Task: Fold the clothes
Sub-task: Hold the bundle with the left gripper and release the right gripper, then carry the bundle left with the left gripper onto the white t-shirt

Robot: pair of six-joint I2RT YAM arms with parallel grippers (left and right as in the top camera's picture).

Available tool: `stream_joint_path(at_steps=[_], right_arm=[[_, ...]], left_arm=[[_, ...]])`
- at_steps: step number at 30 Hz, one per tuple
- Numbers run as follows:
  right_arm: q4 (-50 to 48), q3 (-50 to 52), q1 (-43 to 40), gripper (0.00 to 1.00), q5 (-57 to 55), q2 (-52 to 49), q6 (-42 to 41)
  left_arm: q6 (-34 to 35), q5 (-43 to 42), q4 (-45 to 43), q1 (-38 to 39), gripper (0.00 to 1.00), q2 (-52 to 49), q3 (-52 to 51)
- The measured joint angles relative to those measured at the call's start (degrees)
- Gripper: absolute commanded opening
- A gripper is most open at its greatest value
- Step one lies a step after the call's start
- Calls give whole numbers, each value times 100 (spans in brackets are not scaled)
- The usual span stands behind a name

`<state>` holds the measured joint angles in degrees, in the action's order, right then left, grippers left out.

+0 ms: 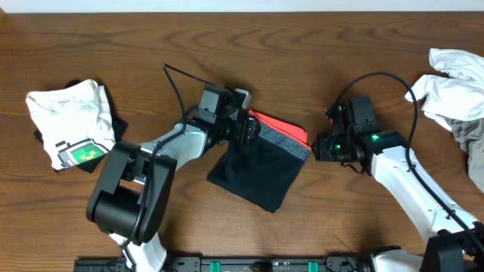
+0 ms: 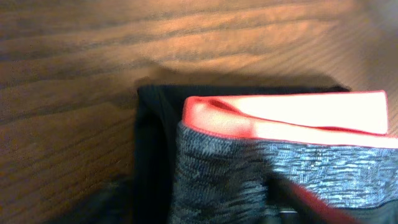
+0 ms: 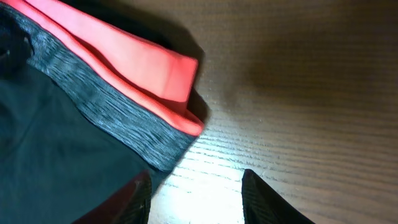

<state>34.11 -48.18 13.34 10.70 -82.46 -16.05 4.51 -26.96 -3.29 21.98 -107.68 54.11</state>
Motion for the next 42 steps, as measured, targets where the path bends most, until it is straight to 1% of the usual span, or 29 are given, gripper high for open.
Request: stream_joint_path(at_steps=[1, 2, 3, 5, 8, 10, 11, 20, 23, 26, 29, 34, 38, 42], right_arm=[[33, 0, 0, 45, 0, 0, 2], [76, 0, 0, 45, 0, 0, 2], [96, 0, 0, 45, 0, 0, 0], [125, 0, 0, 45, 0, 0, 0], [162, 0, 0, 44, 0, 0, 0], [199, 0, 0, 44, 0, 0, 0], [210, 0, 0, 44, 0, 0, 0], [354, 0, 0, 44, 0, 0, 2], [391, 0, 0, 44, 0, 0, 0], [446, 2, 0, 44, 0, 0, 0], [492, 4, 0, 44, -2, 0, 0], [581, 4, 0, 44, -2, 0, 0], [680, 4, 0, 44, -2, 0, 0], [748, 4, 0, 44, -4, 0, 0]], left_arm=[[17, -15, -20, 0, 37, -44, -2], [9, -26, -7, 0, 32, -63, 11], [31, -63, -4, 0, 29, -101, 11], [39, -133, -31, 17, 27, -125, 13], [79, -179, -35, 22, 19, -125, 15], [116, -249, -39, 22, 8, -125, 17], [92, -280, -46, 22, 6, -125, 17], [103, -442, 72, -17, 6, -85, 26], [103, -433, 341, -52, 6, 66, 24], [98, -291, 833, -190, 6, 476, 22], [57, 15, 1231, -409, 6, 1113, 26], [-267, 765, 1814, -826, 6, 2140, 129], [-597, 1440, 2052, -1056, 6, 2505, 216], [-907, 2020, 2122, -1307, 6, 2614, 229]])
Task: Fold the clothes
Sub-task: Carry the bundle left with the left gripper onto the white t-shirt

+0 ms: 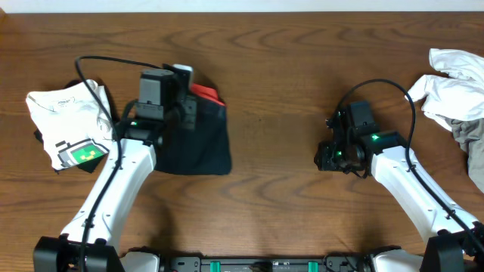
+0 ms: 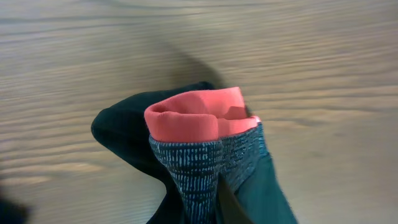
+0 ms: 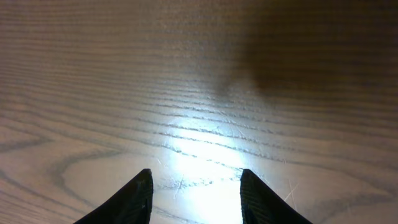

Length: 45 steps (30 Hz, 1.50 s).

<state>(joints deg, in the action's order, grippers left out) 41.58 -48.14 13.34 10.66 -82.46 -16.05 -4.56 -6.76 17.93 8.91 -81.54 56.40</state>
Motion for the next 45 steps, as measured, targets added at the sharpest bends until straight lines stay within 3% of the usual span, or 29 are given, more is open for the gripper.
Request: stream_joint_path(at_steps=[6, 16, 33, 45], right_arm=[[83, 0, 0, 44, 0, 0, 0], [109, 0, 0, 44, -2, 2, 0], [164, 0, 0, 44, -2, 2, 0], [299, 0, 0, 44, -2, 2, 0]], left_arm=[[-205, 573, 166, -455, 6, 0, 236], [-302, 763, 153, -1311, 6, 17, 1152], [-302, 828, -603, -2802, 6, -22, 1178], [-221, 828, -802, -3517, 6, -737, 1178]])
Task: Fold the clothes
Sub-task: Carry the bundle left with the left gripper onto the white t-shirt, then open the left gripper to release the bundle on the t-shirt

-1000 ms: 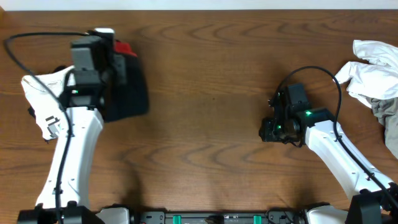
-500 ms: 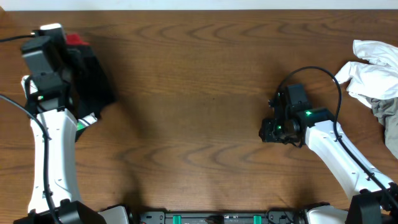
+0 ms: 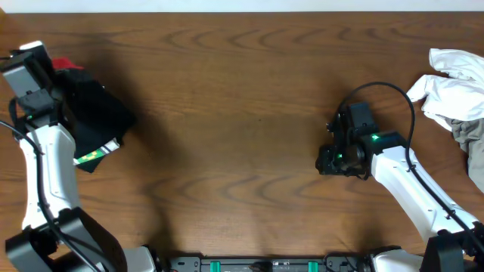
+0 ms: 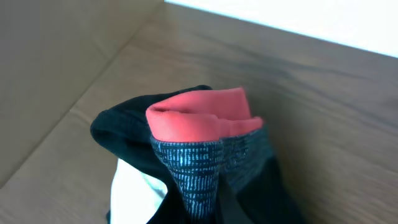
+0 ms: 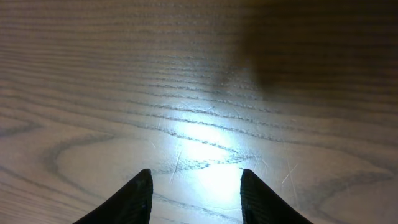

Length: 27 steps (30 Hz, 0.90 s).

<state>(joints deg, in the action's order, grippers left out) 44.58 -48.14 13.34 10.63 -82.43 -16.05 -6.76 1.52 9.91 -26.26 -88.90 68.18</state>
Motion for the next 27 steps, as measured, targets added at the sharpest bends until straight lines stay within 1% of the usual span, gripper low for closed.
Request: stream_joint_path(at_steps=[6, 7, 8, 9, 10, 11, 12, 17, 19, 24, 25, 26, 27], right_arm=[[11, 0, 0, 44, 0, 0, 0], [13, 0, 0, 44, 0, 0, 0], [15, 0, 0, 44, -2, 0, 0], [17, 0, 0, 45, 0, 0, 0], [17, 0, 0, 45, 0, 0, 0], [17, 0, 0, 44, 0, 0, 0], [17, 0, 0, 45, 0, 0, 0], [15, 0, 0, 45, 0, 0, 0], [13, 0, 0, 45, 0, 0, 0], [13, 0, 0, 46, 0, 0, 0], [13, 0, 0, 48, 0, 0, 0], [13, 0, 0, 52, 0, 0, -2], [13, 0, 0, 60, 2, 0, -9]], left_arm=[[275, -4, -46, -461, 6, -66, 0], [354, -2, -46, -557, 6, -81, 0], [411, -2, -44, -645, 10, -94, 0], [485, -4, -39, -726, 36, -111, 0], [555, -4, -31, -802, 81, -127, 0], [623, -2, -31, -863, 100, -138, 0], [743, 2, -31, -944, 98, -142, 0], [1405, 2, 20, -1217, 98, -142, 0], [1545, -59, 17, -1237, 98, -142, 0], [1729, -761, 11, -1220, 98, -142, 0], [1742, -885, 11, -1211, 98, -142, 0], [1751, -1001, 11, -1189, 98, -142, 0], [1755, -1108, 11, -1150, 98, -142, 0]])
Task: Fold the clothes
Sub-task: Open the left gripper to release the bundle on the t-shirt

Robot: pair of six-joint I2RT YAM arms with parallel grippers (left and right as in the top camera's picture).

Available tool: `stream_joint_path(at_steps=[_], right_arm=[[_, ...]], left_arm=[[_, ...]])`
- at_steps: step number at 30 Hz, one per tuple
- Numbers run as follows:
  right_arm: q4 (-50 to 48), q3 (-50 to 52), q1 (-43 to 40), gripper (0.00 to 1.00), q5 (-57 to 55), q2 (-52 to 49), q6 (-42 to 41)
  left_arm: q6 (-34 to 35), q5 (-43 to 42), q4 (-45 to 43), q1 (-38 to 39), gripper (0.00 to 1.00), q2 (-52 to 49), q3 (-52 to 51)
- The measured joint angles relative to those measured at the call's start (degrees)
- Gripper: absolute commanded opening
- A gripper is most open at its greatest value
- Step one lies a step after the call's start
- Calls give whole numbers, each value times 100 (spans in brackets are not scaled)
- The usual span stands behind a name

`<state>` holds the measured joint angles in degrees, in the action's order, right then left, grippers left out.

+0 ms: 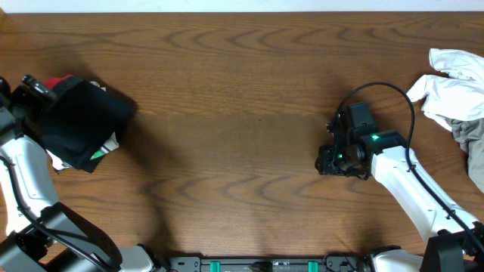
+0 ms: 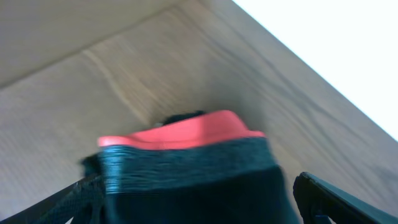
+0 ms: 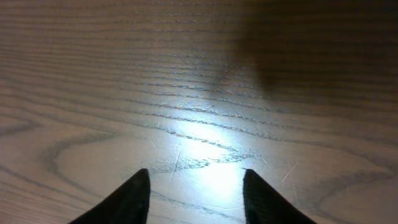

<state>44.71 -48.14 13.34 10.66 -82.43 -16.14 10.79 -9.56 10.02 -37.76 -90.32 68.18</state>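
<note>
Folded black shorts [image 1: 79, 121] with a grey and red waistband [image 2: 186, 146] lie at the far left, on top of a folded white shirt [image 1: 104, 149] with a green print. My left gripper [image 2: 196, 202] is at the waistband end, open, its fingers [image 2: 323, 196] spread wide on either side of the shorts. My right gripper [image 3: 196, 193] stands open over bare wood at the right of the table, holding nothing.
A heap of unfolded white cloth [image 1: 454, 83] and a grey garment [image 1: 475, 143] lie at the right edge. The table's far edge [image 2: 298, 62] meets a white wall close behind the stack.
My left gripper was shut on the shorts' waistband over the white shirt. Now its fingers are apart and the shorts rest on the shirt. The right arm has not moved.
The folded shorts lay mid-table with my left gripper at the waistband and my right gripper beside them. Then the left held them further left while the right was over bare wood. Then they were over the white shirt, where they now lie released.
</note>
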Motion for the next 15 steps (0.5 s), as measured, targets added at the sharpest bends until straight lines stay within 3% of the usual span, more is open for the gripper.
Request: stream_joint_path(at_steps=[2, 4, 15], right_arm=[[-4, 0, 0, 75, -2, 0, -26], [-20, 0, 0, 97, -4, 0, -9], [-973, 11, 0, 99, -28, 0, 11]], left_arm=[[4, -160, 0, 142, 98, 0, 0], [-15, -256, 4, 391, 98, 0, 0], [-354, -337, 612, 2898, 98, 7, 2]])
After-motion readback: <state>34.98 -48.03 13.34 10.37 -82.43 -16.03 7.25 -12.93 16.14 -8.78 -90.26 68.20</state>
